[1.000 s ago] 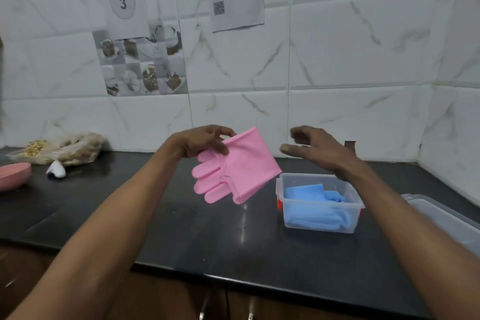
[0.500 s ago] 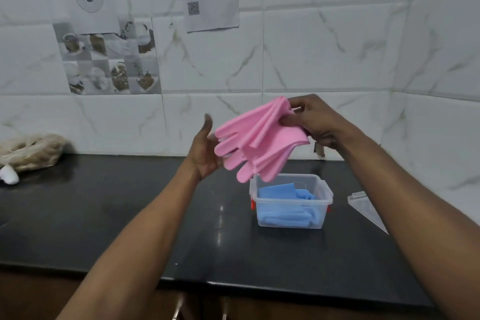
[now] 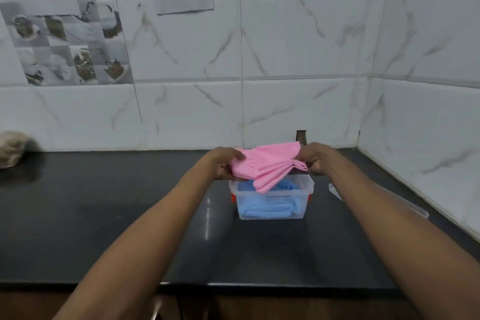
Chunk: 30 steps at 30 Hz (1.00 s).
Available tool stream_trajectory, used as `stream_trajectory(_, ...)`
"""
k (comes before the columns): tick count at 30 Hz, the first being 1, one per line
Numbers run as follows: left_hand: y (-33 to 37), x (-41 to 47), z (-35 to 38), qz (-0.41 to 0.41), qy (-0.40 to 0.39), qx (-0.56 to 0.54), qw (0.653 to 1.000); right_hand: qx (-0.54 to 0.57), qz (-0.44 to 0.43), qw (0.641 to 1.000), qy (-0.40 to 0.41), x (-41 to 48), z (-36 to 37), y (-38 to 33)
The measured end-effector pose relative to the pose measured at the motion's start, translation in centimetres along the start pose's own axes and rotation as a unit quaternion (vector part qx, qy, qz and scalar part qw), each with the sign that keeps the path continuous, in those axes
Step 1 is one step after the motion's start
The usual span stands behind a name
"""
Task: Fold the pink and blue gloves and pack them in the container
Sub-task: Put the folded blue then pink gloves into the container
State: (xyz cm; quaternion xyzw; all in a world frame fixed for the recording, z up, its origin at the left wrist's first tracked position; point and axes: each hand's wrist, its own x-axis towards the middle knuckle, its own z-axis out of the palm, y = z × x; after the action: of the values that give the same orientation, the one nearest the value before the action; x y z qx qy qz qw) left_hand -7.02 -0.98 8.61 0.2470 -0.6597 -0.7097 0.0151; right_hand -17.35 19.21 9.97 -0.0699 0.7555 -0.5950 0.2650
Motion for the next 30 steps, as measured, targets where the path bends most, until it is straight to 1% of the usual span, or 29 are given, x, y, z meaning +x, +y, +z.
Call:
stream_trajectory(2, 0.0, 0.4, 0.3, 0.013, 0.055, 0.093, 0.994, -0.063, -0.015, 0.997, 0.033, 1.0, 0.2, 0.5)
stream_trajectory(4, 0.0, 0.8, 0.6, 0.046, 0.109, 0.180, 0.976, -0.166, -0.049, 0.982, 0.079, 1.6, 0.4, 0.8)
stream_trajectory(5, 0.0, 1.1, 0.8, 0.068, 0.138, 0.226, 0.962, -0.237, -0.068, 0.964, 0.098, 1.7, 0.6, 0.8)
stream_trajectory(7, 0.0, 1.4, 1.0, 0.111, 0.185, 0.341, 0.915, -0.367, -0.098, 0.917, 0.120, 1.6, 1.0, 1.0)
stream_trajectory(9, -0.2, 1.7, 1.2, 0.137, 0.201, 0.422, 0.874, -0.447, -0.123, 0.877, 0.129, 1.8, 1.6, 1.3)
stream_trajectory(10, -0.3, 1.9, 1.2, 0.143, 0.198, 0.439, 0.864, -0.475, -0.131, 0.860, 0.132, 2.1, 2.0, 1.5)
stream_trajectory(13, -1.0, 2.6, 1.0, 0.158, 0.188, 0.479, 0.843, -0.521, -0.152, 0.829, 0.136, 2.5, 2.8, 2.1)
stream_trajectory(17, -1.8, 2.9, 1.1, 0.210, 0.178, 0.560, 0.782, -0.557, -0.176, 0.798, 0.147, 2.8, 3.7, 3.0)
stream_trajectory(20, -2.4, 3.0, 1.5, 0.237, 0.132, 0.621, 0.735, -0.591, -0.173, 0.775, 0.144, 2.9, 4.3, 3.7)
stream_trajectory(22, -2.3, 2.9, 1.4, 0.245, 0.103, 0.644, 0.717, -0.607, -0.164, 0.766, 0.132, 2.8, 4.3, 3.4)
stream_trajectory(24, -2.0, 2.8, 1.0, 0.250, 0.101, 0.644, 0.716, -0.620, -0.147, 0.762, 0.116, 2.5, 4.1, 2.6)
stream_trajectory(26, -2.1, 2.8, 0.7, 0.273, 0.108, 0.632, 0.717, -0.632, -0.128, 0.758, 0.100, 2.1, 3.9, 1.9)
stream_trajectory(27, -2.3, 2.8, 0.7, 0.291, 0.097, 0.631, 0.712, -0.634, -0.120, 0.759, 0.091, 1.9, 3.8, 1.7)
stream_trajectory(29, -2.7, 2.7, 1.0, 0.311, 0.047, 0.654, 0.688, -0.621, -0.110, 0.772, 0.074, 1.7, 3.4, 1.4)
stream_trajectory(30, -2.9, 2.8, 1.3, 0.310, 0.026, 0.653, 0.691, -0.605, -0.104, 0.787, 0.063, 1.7, 3.0, 1.2)
